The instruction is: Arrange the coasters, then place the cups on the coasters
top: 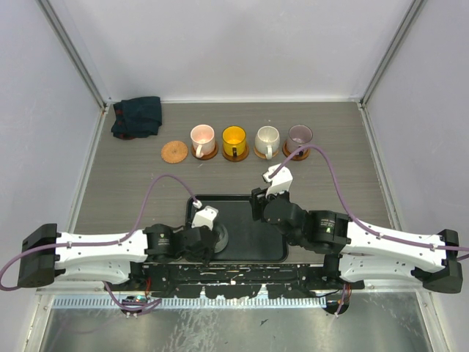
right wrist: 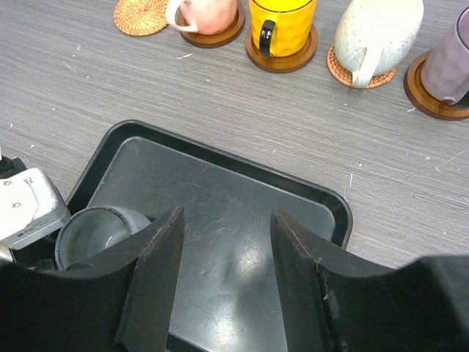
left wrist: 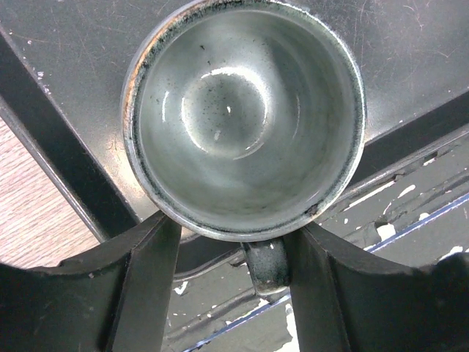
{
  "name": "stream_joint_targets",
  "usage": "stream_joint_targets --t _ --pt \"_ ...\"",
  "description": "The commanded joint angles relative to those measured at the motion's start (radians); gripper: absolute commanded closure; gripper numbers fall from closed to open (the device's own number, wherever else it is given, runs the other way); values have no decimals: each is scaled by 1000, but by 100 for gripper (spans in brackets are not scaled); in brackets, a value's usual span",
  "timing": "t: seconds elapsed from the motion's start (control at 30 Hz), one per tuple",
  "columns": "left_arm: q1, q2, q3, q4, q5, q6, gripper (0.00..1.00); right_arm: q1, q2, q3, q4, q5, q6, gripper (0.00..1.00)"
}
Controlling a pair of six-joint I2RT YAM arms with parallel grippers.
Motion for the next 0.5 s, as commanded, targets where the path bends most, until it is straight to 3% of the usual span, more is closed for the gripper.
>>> stream_joint_targets --t 0.0,0.47 --pt "0 9 3 22 -23 -7 43 0 4 3 48 11 5 45" --pt "0 28 -3 19 -19 -12 50 0 13 -1 56 4 8 45"
